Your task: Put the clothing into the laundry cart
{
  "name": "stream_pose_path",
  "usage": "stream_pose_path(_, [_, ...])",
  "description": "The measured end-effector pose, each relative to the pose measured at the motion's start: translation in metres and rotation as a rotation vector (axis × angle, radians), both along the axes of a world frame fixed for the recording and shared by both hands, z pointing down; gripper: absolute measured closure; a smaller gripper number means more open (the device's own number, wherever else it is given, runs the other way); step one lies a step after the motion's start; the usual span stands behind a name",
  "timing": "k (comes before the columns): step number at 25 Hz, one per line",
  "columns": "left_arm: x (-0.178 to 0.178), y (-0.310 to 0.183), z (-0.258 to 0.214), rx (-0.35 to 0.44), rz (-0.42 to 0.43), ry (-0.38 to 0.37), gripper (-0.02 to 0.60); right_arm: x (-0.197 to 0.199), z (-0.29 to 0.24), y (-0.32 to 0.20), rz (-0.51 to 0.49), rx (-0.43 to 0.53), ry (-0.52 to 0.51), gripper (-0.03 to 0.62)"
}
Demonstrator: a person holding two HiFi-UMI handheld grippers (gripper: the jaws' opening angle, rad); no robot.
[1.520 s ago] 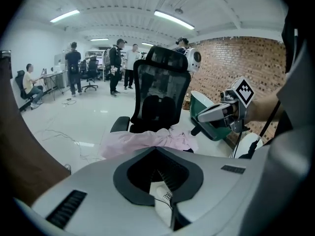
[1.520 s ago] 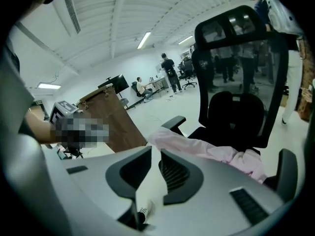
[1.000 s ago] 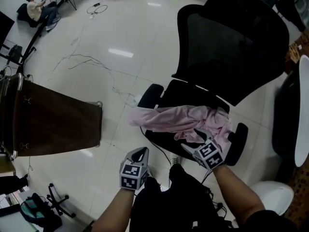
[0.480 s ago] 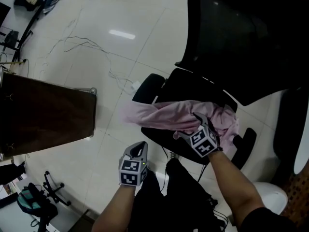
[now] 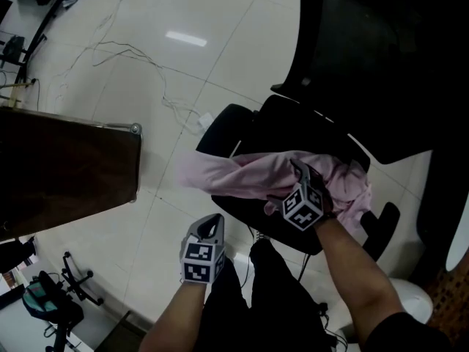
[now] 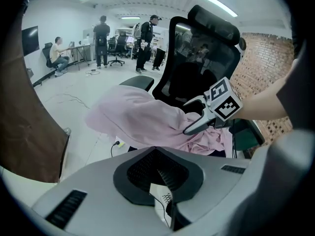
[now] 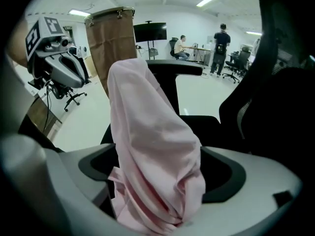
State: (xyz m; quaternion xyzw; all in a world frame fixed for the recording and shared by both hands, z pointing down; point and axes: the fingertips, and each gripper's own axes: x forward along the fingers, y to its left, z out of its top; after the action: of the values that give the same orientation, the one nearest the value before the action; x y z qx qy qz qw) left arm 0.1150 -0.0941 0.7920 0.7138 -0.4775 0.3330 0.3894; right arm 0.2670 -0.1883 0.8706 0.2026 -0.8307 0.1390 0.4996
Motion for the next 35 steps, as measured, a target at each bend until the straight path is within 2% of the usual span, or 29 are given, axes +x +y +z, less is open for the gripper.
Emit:
stream_pose_path(8, [0.003,0.004,0.036,-0.029,-0.038,0.013,0.581,-0.006,0.06,0.001,-0.077,-0.035,0.09,0.016])
stream_pose_path(14, [0.001,0.006,0.04,-0.035,-0.036,0.014,0.581,-0.013,0.096,0.003,-0.131,-0.04,0.18,0.016])
stream_pose_path(20, [-0.006,0.009,0.037,-0.039,-0.046,0.01,0.581,-0.015,0.11,0.009,-0.131,-0.119,0.201,0.028])
stream_pose_path(23, [-0.011,0.01,0.04,-0.036,-0.047,0.005,0.581,-0.017,0.107,0.013,-0.133,-0.138,0.192,0.089])
stream_pose_path(24, [-0.011,0.011,0.04,-0.038,-0.047,0.004,0.581,-0.018,0.104,0.015,-0.133,-0.139,0.185,0.132])
stream_pose_path(25, [-0.012,0.011,0.041,-0.042,-0.048,0.005,0.581,-0.018,0.102,0.017,-0.13,-0.138,0.177,0.183])
stream_pose_path(28, [-0.009,0.012,0.038,-0.041,-0.034,0.008,0.581,-0.017,0.092,0.017,-0.099,-0.128,0.159,0.401])
stream_pose_path(31, [-0.007,0.015,0.034,-0.03,-0.018,0.004,0.581,-0.012,0.085,0.016,-0.05,-0.114,0.138,0.447])
stream_pose_path(35, [-0.007,0.02,0.029,-0.019,-0.001,0.005,0.581,-0.004,0.064,0.012,0.061,-0.092,0.053,0.461])
